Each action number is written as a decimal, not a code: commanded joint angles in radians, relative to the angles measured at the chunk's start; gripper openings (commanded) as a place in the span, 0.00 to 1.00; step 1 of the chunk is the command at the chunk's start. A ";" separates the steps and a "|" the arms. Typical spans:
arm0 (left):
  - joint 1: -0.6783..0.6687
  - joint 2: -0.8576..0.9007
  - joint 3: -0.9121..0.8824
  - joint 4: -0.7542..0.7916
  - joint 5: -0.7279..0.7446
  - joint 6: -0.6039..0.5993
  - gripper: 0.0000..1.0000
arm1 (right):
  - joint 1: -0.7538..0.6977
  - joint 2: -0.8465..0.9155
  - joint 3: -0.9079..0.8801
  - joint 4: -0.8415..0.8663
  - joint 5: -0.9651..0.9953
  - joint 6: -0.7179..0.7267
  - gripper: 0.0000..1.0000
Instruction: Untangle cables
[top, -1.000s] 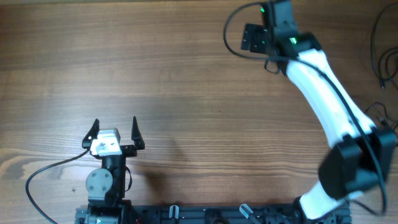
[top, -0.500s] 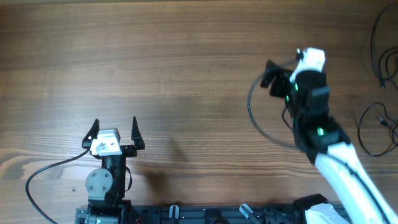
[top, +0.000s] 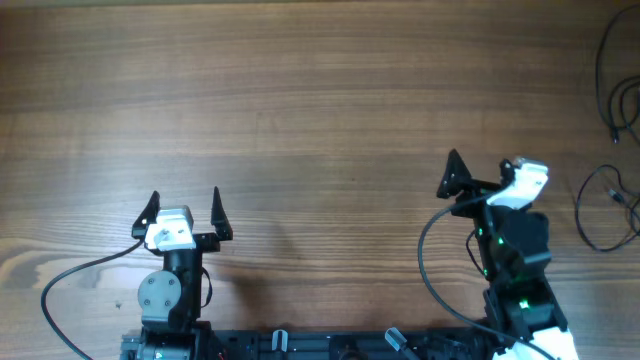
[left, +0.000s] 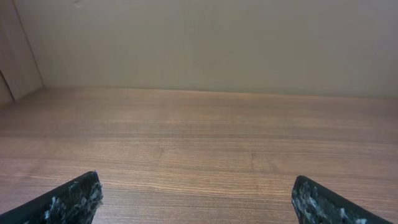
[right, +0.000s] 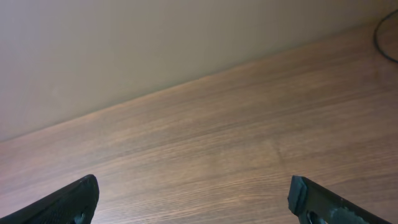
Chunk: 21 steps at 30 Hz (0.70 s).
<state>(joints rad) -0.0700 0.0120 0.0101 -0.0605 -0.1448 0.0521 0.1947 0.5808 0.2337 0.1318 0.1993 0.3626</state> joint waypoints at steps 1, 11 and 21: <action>0.005 -0.009 -0.004 -0.001 0.001 0.019 1.00 | -0.022 -0.085 -0.059 0.003 -0.043 0.004 1.00; 0.005 -0.009 -0.004 -0.001 0.001 0.019 1.00 | -0.048 -0.239 -0.161 -0.026 -0.058 0.003 1.00; 0.005 -0.009 -0.004 -0.001 0.001 0.019 1.00 | -0.093 -0.377 -0.197 -0.092 -0.089 0.003 1.00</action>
<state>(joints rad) -0.0700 0.0120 0.0101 -0.0605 -0.1448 0.0521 0.1116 0.2352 0.0509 0.0463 0.1310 0.3626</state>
